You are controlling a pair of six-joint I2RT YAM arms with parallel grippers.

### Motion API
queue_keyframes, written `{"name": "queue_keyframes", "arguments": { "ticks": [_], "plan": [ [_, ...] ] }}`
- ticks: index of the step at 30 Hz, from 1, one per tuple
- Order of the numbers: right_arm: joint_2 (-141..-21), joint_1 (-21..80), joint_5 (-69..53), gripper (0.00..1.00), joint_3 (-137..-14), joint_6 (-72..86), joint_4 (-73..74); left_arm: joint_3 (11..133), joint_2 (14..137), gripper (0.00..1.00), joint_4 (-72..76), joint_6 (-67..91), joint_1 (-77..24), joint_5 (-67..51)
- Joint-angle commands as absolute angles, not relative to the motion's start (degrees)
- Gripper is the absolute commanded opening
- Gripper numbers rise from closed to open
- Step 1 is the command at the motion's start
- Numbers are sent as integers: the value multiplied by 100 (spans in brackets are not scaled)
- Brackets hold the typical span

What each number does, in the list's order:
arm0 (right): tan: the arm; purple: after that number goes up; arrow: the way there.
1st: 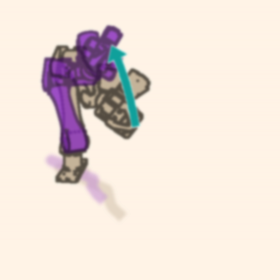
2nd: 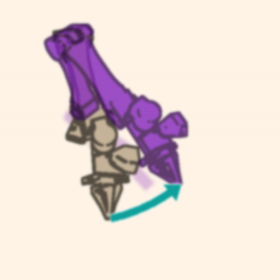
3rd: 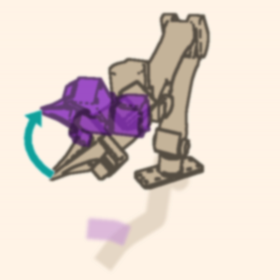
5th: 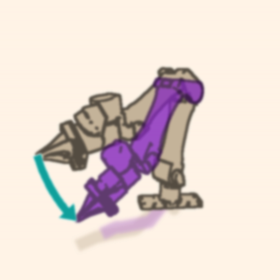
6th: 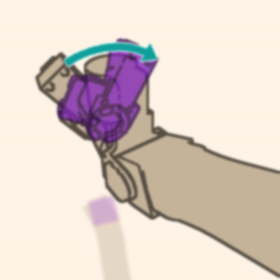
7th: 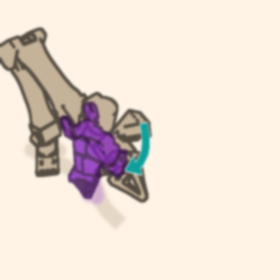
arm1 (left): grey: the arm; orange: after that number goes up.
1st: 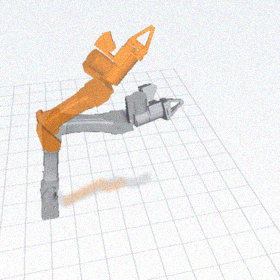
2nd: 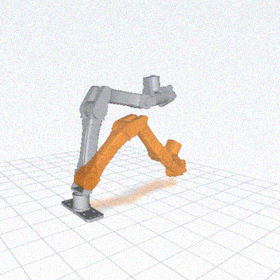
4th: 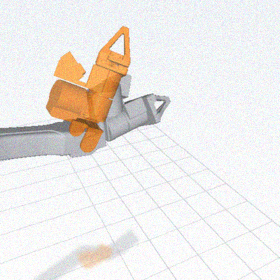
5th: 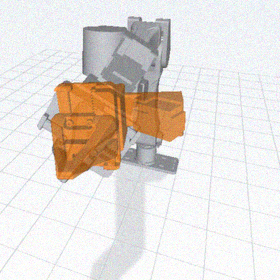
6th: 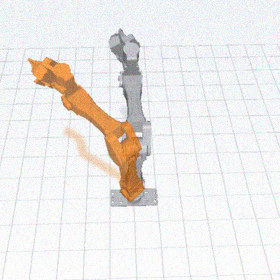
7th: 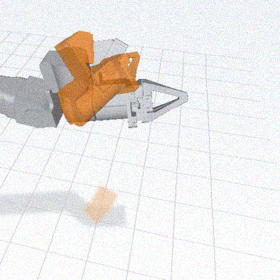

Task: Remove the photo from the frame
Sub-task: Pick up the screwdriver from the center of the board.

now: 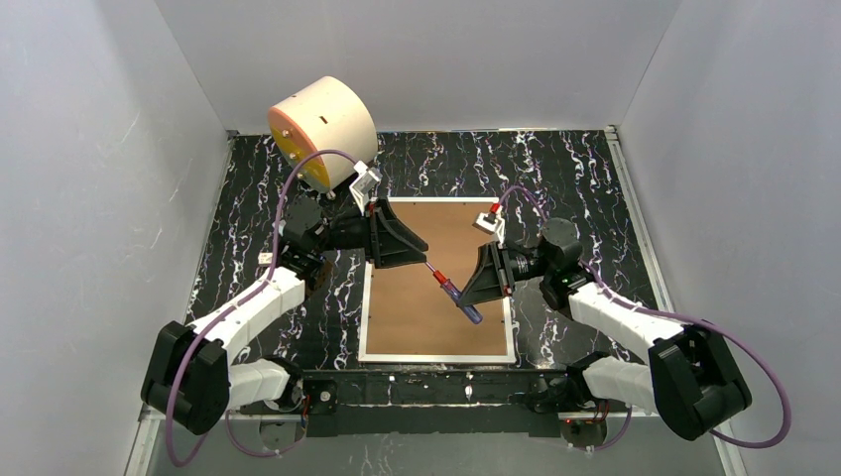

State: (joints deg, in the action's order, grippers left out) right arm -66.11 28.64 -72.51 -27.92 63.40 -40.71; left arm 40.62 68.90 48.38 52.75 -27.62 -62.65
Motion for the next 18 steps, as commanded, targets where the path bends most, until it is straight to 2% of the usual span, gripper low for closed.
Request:
{"name": "queue_keyframes", "arguments": {
  "ticks": [1,4,9,14,16,18],
  "plan": [
    [-6711,2860,-6881,1,-2657,6914,-4752,4128,6614,55,5098,5312,-2830,-6560],
    [-6779,2861,-6816,1,-2620,7085,-5001,4116,6607,53,5098,5331,-2843,-6557],
    [-6899,2864,-6732,1,-2627,7315,-5297,4063,6631,37,5100,5349,-2872,-6514],
    [-6942,2871,-6612,1,-2607,7359,-5398,4034,6664,7,5106,5318,-2874,-6453],
    [-6943,2880,-6553,1,-2579,7388,-5457,4027,6688,0,5098,5317,-2874,-6426],
    [-6943,2891,-6495,1,-2552,7403,-5469,4007,6705,0,5066,5313,-2874,-6272]
  ]
}}
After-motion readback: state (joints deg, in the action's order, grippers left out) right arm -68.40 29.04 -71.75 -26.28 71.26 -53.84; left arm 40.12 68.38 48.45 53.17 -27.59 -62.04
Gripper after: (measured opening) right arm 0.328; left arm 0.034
